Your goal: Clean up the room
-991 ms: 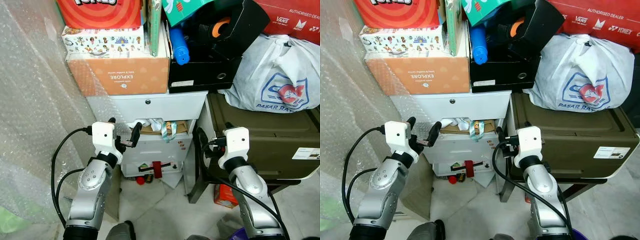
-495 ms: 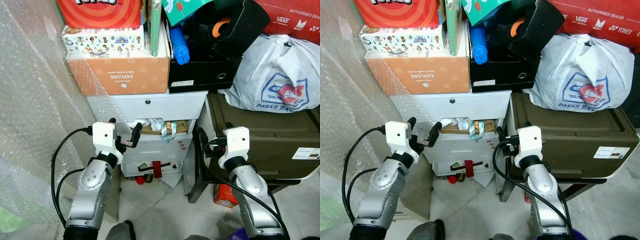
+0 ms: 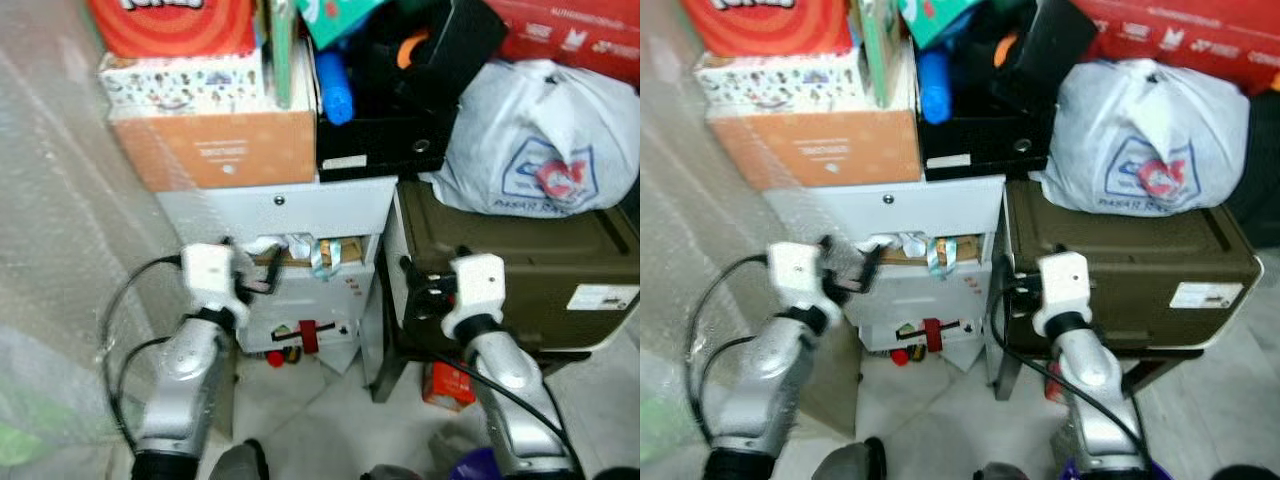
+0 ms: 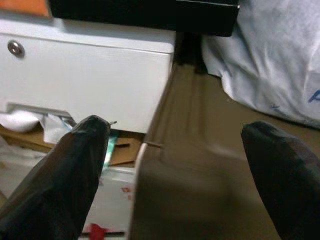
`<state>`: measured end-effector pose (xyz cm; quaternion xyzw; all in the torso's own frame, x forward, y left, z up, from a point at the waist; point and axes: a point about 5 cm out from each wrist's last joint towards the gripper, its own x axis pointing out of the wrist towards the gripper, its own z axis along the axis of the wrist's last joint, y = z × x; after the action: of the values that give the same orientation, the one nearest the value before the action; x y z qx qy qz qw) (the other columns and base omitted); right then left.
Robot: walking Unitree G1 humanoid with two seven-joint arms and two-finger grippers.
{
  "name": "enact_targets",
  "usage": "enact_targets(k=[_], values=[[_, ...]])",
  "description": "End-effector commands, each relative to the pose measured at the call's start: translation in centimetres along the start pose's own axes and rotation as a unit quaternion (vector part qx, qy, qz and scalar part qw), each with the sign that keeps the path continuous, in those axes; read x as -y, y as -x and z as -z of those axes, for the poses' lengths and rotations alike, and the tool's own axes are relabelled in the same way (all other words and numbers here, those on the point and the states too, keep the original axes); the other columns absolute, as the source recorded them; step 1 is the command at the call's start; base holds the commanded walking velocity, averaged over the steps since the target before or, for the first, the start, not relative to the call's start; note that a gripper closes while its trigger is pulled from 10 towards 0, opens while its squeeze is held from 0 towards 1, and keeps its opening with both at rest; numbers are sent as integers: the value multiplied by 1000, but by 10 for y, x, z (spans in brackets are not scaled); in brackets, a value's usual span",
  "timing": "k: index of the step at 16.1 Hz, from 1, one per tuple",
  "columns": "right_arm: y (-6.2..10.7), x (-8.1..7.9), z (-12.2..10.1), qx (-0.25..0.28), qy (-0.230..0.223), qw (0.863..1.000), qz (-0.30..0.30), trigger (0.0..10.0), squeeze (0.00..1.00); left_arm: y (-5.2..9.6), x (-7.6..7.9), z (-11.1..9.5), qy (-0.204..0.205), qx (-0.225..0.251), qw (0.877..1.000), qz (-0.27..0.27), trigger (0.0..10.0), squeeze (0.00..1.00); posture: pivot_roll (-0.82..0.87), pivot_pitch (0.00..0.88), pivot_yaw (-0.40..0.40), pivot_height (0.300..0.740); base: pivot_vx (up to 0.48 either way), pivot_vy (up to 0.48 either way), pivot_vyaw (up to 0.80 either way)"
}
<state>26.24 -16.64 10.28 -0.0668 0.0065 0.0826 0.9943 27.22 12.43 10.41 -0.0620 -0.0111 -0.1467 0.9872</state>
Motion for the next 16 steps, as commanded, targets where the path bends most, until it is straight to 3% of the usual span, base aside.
enact_targets(k=[1, 13, 16], values=[[-2, -4, -2, 2, -5, 1000, -5, 10000, 0, 3, -8, -1, -9, -3, 1000, -11, 10000, 0, -35, 115, -4, 740, 0, 0, 431], [-2, -3, -3, 4, 1, 1000, -7, 10000, 0, 6, -6, -3, -11, -4, 1000, 0, 10000, 0, -33, 100, -11, 740, 0, 0, 0], [-1, -4, -3, 5, 2, 1000, -10, 10000, 0, 6, -5, -3, -12, -4, 1000, 4, 10000, 0, -34, 102, -10, 740, 0, 0, 800]])
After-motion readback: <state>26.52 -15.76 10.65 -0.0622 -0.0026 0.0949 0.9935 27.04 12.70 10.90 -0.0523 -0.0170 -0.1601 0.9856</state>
